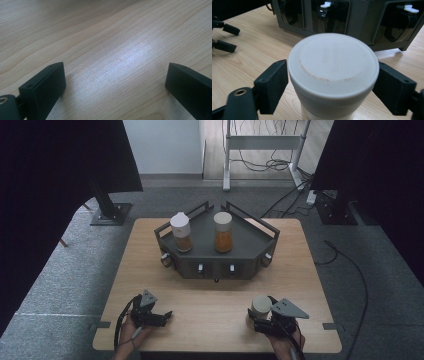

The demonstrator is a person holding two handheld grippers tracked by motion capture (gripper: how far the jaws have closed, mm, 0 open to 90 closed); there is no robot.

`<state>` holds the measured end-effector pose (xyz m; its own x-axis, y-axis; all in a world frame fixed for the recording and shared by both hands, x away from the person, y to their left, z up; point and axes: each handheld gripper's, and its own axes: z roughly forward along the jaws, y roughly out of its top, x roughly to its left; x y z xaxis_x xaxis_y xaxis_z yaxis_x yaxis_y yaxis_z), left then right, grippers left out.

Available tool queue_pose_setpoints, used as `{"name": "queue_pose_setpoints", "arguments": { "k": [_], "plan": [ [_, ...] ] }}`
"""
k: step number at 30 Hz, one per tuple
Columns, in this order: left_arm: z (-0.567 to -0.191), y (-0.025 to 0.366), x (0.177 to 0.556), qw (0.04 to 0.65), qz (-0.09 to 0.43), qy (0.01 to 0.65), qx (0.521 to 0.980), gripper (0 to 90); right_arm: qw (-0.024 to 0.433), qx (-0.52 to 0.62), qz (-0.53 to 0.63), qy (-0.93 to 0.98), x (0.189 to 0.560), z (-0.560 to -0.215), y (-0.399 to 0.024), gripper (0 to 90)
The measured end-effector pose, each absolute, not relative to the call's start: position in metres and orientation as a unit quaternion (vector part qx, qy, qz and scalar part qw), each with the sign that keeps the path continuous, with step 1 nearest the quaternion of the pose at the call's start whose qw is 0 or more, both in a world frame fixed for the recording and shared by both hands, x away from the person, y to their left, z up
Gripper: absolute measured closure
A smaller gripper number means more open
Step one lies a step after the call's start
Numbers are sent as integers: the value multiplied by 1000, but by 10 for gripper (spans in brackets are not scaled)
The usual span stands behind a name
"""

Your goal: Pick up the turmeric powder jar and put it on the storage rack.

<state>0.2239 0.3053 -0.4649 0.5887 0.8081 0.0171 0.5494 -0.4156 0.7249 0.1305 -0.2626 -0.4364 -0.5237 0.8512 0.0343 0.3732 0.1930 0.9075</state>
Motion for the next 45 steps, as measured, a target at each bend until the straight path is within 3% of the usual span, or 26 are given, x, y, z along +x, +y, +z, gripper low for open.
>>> {"name": "queue_pose_setpoints", "arguments": {
  "k": [7, 45],
  "plan": [
    [-465, 305, 224, 348, 186, 414, 820, 28, 260, 414, 487, 723, 124, -436, -265, 323],
    [-465, 306, 224, 348, 185, 411, 822, 28, 265, 411, 478, 730, 132, -411, -249, 331]
  ]
}}
